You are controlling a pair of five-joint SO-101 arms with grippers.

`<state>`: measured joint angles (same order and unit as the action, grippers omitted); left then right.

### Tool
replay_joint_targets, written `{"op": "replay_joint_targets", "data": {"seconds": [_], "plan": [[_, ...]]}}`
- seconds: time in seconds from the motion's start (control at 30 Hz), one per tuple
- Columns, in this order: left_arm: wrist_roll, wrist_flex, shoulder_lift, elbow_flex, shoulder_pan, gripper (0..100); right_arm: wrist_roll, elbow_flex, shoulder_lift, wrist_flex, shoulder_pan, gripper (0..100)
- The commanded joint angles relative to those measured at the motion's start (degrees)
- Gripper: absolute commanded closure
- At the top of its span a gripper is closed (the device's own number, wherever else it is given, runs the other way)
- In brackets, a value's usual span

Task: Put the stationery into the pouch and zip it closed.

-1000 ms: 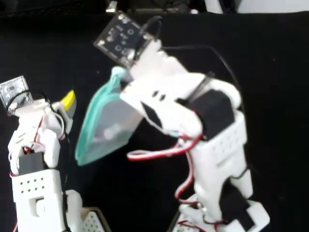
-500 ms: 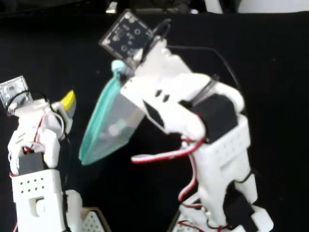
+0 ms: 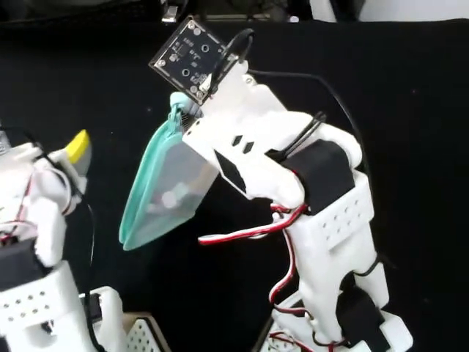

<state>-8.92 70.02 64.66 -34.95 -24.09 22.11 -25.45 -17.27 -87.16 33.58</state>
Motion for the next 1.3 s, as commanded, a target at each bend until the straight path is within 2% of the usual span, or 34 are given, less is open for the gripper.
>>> {"op": "replay_joint_targets", "data": {"seconds": [0.0, 0.07, 0.13, 0.23, 0.37, 0.5, 0.6, 0.8, 0.93, 1.27], "plan": [[4.4, 8.2, 0.1, 9.1, 4.6, 69, 0.4, -0.1, -1.8, -1.0, -0.7, 98.6], [8.0, 13.7, 0.1, 12.5, 10.4, 69, 0.4, 0.0, -1.9, -1.4, -0.7, 98.6], [8.2, 16.8, 0.1, 15.2, 15.6, 69, 0.5, 0.8, -2.2, -0.9, -0.7, 98.6], [8.2, 17.1, 0.2, 15.8, 21.6, 69, 0.5, 2.3, -2.0, 0.5, -0.8, 98.6], [8.6, 16.4, 0.2, 14.8, 25.6, 69, 0.5, 5.5, -2.2, 1.8, -0.8, 98.6], [8.6, 12.0, 0.2, 12.0, 26.0, 69, 0.5, 5.7, -2.3, 1.8, -0.5, 98.6], [10.5, 12.0, 0.3, 11.3, 25.9, 69, 0.5, 6.3, -3.9, 2.0, -0.5, 98.6], [11.9, 20.3, 8.0, 19.7, 26.2, 69, 0.5, 8.7, -5.2, 5.7, -0.6, 98.6], [11.8, 21.0, 14.1, 19.2, 26.3, 69, 0.5, 9.1, -5.1, 6.3, -0.6, 98.6], [12.1, 5.2, 14.9, -2.0, 26.3, 69, 0.5, 14.5, -5.2, 6.6, -0.5, 98.6]]}}
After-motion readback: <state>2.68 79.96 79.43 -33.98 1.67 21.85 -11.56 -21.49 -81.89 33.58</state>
